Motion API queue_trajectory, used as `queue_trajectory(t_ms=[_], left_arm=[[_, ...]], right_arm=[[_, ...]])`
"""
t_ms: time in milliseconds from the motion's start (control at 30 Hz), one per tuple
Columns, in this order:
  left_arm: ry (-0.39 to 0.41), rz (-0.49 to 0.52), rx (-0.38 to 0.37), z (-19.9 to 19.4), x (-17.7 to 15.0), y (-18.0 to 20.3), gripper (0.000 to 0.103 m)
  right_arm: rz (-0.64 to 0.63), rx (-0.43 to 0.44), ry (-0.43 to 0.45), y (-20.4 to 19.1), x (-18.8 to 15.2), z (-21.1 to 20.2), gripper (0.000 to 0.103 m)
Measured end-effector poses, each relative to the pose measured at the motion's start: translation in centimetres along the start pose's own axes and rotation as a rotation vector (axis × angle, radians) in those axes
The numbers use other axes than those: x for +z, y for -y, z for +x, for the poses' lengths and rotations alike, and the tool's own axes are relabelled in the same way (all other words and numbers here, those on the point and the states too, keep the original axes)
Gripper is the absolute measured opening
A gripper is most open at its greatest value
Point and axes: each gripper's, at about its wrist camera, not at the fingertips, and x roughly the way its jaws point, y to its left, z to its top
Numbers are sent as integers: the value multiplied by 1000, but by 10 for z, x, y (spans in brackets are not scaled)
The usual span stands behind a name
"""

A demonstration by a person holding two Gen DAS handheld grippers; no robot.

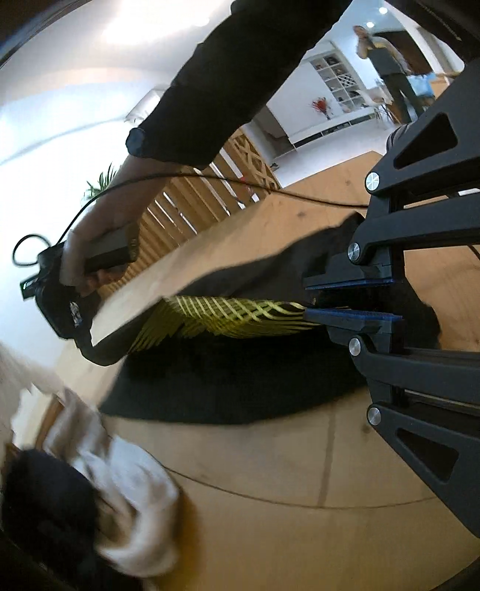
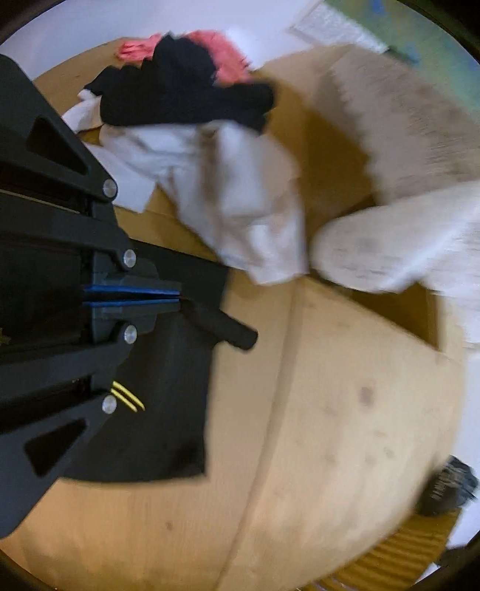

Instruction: Fold clothes

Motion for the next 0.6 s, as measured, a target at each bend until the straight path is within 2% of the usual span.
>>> queue_trajectory(t_ms=[67, 167, 233, 300, 400, 467, 567, 600], left_arm=[[-7, 0, -3, -5, -5, -3, 9], [-23, 32, -4, -8, -12, 4, 9], [-39, 43, -6, -9, -17, 8, 9], [-64, 46, -4, -9, -19, 11, 9], [-81, 71, 24, -13, -21, 18, 10], [-84, 72, 35, -15, -19, 20, 6], [-99, 81, 58, -21, -22, 23, 6], [-106, 85, 68, -23, -24, 24, 6]], right_arm=[[10, 72, -63, -10, -5, 17, 5], [-42, 129, -52, -20, -9, 4, 8], [-67, 162, -22, -20, -11, -17, 18], [-74, 170, 35, -10, -17, -43, 39], [-107, 70, 98, 15, -47, -73, 39], [-96, 55, 64, 34, -80, -72, 38], [-135, -3, -24, 41, -131, -52, 21], [-152, -3, -43, 38, -145, -44, 21]])
